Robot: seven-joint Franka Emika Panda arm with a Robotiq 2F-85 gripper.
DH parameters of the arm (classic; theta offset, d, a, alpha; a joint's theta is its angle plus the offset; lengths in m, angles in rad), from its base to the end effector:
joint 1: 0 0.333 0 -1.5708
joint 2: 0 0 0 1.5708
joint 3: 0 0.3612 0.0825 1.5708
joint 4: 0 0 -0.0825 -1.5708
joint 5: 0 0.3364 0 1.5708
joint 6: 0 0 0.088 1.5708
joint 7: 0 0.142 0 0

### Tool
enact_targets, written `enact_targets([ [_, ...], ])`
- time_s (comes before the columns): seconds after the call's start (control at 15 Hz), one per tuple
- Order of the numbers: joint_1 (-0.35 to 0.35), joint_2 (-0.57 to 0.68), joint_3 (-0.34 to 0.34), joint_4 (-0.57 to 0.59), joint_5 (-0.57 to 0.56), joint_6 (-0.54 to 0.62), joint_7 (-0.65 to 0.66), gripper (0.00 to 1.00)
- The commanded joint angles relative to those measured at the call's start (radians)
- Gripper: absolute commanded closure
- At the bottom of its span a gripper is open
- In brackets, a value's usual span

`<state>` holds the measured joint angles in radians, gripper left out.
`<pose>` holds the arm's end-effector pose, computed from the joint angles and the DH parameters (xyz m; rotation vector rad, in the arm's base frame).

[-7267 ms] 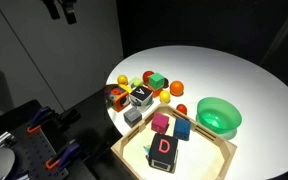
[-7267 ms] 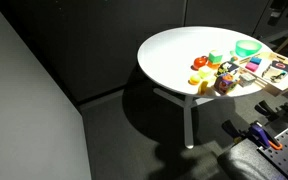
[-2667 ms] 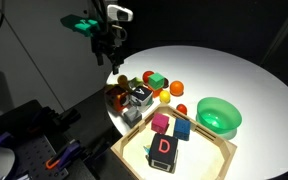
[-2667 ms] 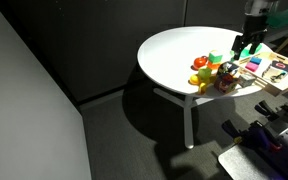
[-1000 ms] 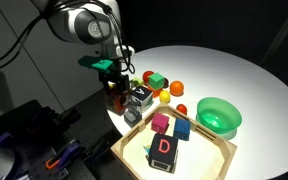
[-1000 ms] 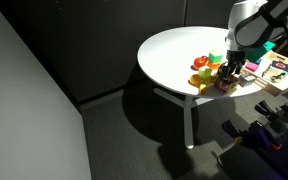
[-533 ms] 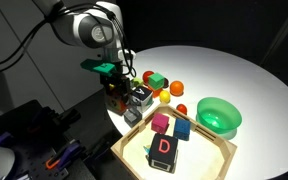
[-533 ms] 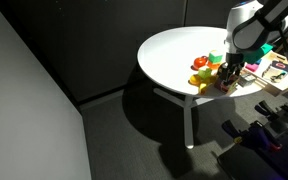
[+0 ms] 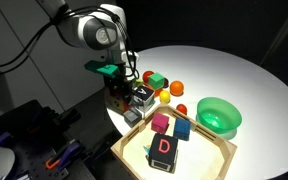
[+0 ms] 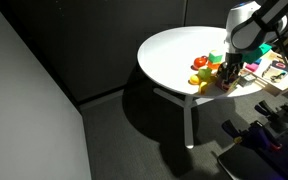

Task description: Move the plush block to the right

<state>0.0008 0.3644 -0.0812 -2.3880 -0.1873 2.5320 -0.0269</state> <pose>0.4632 -0.0403 0.2040 3.0103 0.1721 -0.3434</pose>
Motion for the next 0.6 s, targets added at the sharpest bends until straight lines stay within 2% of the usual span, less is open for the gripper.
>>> enact_targets([
  [0.0, -0.012, -0.066, 0.012, -0.008, 0.019, -0.046, -0.012, 0.54],
  [0.07, -0.015, -0.088, 0.015, -0.014, 0.026, -0.057, -0.018, 0.60],
  [0.2, -0.022, -0.129, 0.022, -0.017, 0.047, -0.094, -0.030, 0.62],
  [0.4, -0.030, -0.185, 0.020, -0.011, 0.081, -0.159, -0.030, 0.73],
  [0.53, -0.039, -0.216, 0.013, -0.007, 0.099, -0.191, -0.025, 0.75],
])
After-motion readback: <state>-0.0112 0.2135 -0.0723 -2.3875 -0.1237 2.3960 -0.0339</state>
